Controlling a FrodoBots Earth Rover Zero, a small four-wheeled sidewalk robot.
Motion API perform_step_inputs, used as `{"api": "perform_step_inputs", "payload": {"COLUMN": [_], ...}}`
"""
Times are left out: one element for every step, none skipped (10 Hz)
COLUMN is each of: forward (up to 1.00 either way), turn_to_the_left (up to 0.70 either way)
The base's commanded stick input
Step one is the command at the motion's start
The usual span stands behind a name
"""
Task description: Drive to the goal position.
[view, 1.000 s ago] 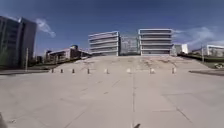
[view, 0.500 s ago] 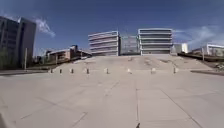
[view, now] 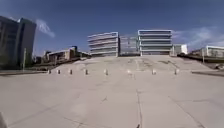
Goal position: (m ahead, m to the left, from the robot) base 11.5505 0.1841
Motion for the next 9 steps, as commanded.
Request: {"api": "perform_step_inputs", "payload": {"forward": [0.43,0.44,0.43,0.44,0.44,0.44,0.44,0.44,0.43], "turn_to_the_left": [-0.01,-0.01,-0.01,-0.01,-0.01,-0.01,-0.01,-0.01,-0.01]}}
